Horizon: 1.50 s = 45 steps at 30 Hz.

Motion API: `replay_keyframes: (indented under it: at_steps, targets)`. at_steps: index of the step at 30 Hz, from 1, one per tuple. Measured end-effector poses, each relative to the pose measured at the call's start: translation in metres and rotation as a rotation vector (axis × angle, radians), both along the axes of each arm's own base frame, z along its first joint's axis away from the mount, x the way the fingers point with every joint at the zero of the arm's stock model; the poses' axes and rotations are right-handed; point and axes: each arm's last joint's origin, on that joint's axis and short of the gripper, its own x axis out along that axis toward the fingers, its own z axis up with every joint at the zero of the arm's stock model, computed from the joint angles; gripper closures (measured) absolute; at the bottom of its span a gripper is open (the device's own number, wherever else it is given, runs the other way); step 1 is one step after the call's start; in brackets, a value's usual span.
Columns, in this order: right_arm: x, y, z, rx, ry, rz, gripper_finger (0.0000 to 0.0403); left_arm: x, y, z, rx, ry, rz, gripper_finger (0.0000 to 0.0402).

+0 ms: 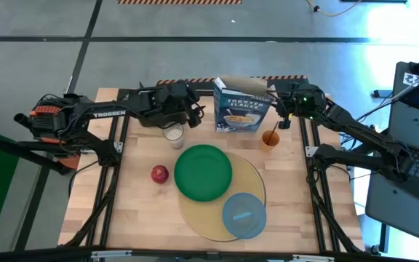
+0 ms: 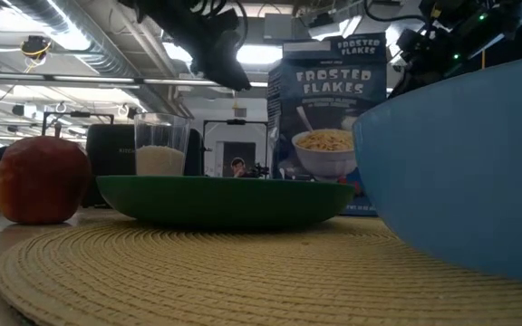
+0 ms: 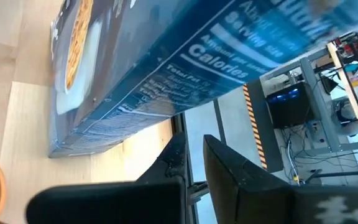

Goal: Arrange a breakfast setting
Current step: Pour the cereal into the blue bowl

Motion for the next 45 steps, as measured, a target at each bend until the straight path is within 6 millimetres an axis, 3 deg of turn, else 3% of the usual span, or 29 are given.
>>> replay_keyframes:
  at_steps: [5,11,17,25,30,45]
  targets:
    - [-0.004,0.003,0.002,-0.004,-0.005,0.0,0.0372,-0.001,0.006,-0.002,0.006,0.022,-0.049,0.0158]
    - [-0.006,0.005,0.004,-0.01,-0.013,0.0,0.0372,0.016,0.006,-0.014,-0.047,-0.024,-0.249,0.0084]
    - [-0.011,0.009,0.007,-0.014,-0.024,0.008,0.0372,0.023,0.017,-0.029,-0.121,-0.04,-0.149,0.001]
    - [-0.019,0.016,0.008,-0.004,-0.013,0.008,0.0372,0.015,0.037,-0.03,-0.141,-0.069,-0.028,0.0003]
    - [-0.019,0.016,0.008,0.004,-0.019,0.015,0.0372,0.017,0.047,-0.043,-0.171,-0.031,-0.01,0.0003]
    - [-0.02,0.018,0.005,0.04,-0.008,0.032,0.0372,0.017,0.082,-0.084,-0.387,-0.03,-0.202,0.0005]
